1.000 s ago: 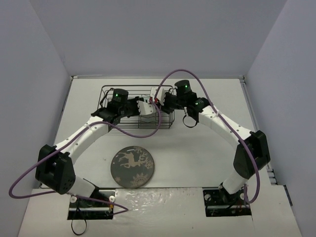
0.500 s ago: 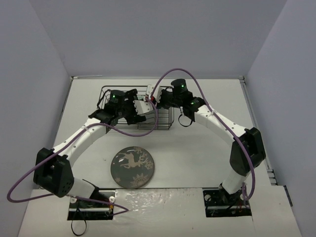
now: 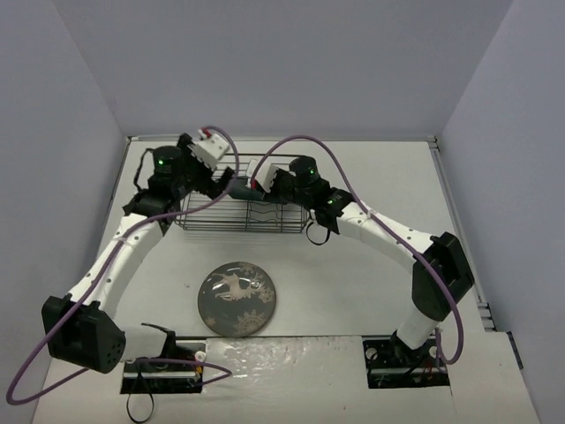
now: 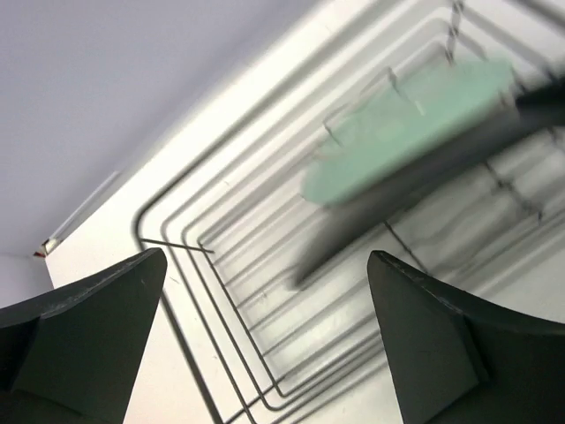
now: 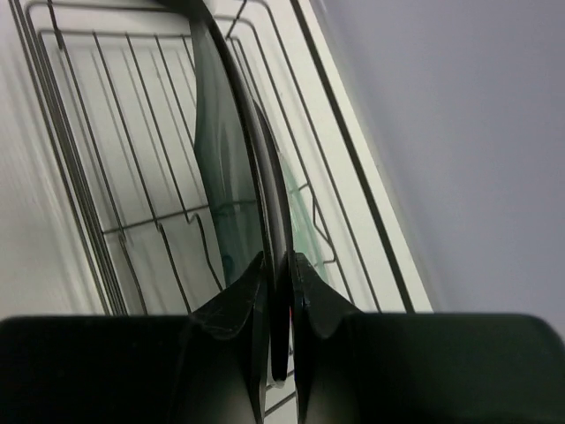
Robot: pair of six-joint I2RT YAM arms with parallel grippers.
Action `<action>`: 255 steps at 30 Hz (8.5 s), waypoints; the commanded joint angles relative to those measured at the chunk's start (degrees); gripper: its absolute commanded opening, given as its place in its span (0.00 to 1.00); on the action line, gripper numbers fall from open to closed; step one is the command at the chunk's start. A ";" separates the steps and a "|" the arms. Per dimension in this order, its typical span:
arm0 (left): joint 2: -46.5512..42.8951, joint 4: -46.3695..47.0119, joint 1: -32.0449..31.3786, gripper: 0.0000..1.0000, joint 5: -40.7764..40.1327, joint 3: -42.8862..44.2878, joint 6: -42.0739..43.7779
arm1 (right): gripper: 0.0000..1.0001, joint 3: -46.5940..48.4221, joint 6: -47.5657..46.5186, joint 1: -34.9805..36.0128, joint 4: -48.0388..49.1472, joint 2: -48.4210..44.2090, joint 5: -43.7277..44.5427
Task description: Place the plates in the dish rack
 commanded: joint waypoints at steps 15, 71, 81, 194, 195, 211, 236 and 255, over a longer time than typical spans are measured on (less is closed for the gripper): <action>0.28 8.76 11.75 0.97 -1.49 11.15 -27.79 | 0.00 -3.01 -6.99 -0.79 -0.63 1.16 3.82; -49.91 -35.11 13.64 0.97 -10.29 -26.54 -71.11 | 1.00 -22.38 62.47 24.84 -13.54 -19.42 13.82; -46.10 -28.93 13.43 0.97 -4.87 -33.78 -71.81 | 0.98 -31.94 69.54 14.50 8.92 -7.71 -1.91; 11.86 -8.09 23.56 0.55 -4.13 7.01 -29.34 | 0.00 1.89 0.97 20.36 0.04 -22.56 23.79; 12.76 -8.58 23.69 0.53 -5.09 7.34 -29.35 | 0.00 2.26 -1.50 20.39 -0.20 -22.24 23.81; 19.17 -8.29 24.01 0.04 0.44 8.65 -27.92 | 0.00 9.18 -23.44 20.74 -9.66 -15.91 17.43; 20.98 -7.86 23.34 0.00 2.19 8.59 -26.16 | 0.00 -0.76 -36.38 24.24 2.85 -11.37 29.24; 19.62 -7.34 23.31 0.00 2.71 7.08 -25.81 | 0.00 -4.29 -31.22 21.34 6.87 -10.23 26.43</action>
